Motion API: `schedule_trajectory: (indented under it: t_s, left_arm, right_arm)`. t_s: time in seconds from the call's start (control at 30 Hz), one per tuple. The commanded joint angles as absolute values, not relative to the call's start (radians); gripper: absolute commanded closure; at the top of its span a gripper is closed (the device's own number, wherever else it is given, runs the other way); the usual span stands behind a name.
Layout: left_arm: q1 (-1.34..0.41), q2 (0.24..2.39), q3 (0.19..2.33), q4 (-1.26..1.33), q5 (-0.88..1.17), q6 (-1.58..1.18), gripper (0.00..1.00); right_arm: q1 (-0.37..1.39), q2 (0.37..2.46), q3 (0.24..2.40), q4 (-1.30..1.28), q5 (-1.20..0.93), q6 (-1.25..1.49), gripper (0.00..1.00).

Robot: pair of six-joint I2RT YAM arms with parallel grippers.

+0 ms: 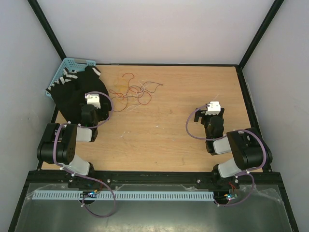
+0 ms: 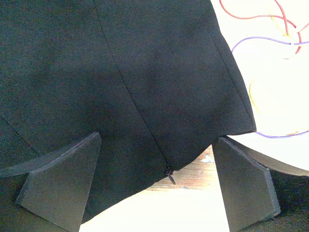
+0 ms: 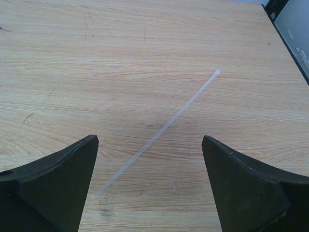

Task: Zip-tie the wires
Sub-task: Untie the cable at the center of the board.

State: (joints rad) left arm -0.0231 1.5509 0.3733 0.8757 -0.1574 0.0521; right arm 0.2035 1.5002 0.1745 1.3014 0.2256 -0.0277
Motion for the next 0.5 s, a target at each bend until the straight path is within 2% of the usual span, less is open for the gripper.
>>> schedule_trajectory:
  t_s: [0.0, 0.3, 0.33, 0.4, 0.47]
  left_arm:
    - [-0.027, 1.542, 0.387, 0.894, -0.156, 0.052, 0.01]
    - [-0.026, 1.541, 0.389, 0.893, -0.156, 0.052, 0.01]
    - [-0.026, 1.538, 0.386, 0.898, -0.155, 0.053, 0.01]
    - [-0.050, 1.484, 0.386, 0.862, -0.179, 0.082, 0.01]
    - [-0.103, 1.383, 0.420, 0.739, -0.287, 0.108, 0.01]
  right_arm:
    - [0.209, 1.502, 0.180, 1.308, 0.233, -0.034, 0.01]
    - [0.209, 1.492, 0.174, 1.322, 0.191, -0.053, 0.01]
    - [0.211, 1.464, 0.184, 1.279, 0.162, -0.068, 0.01]
    - [0.214, 1.376, 0.277, 1.030, 0.168, -0.055, 0.01]
    - [0.215, 1.324, 0.405, 0.787, 0.183, -0.009, 0.01]
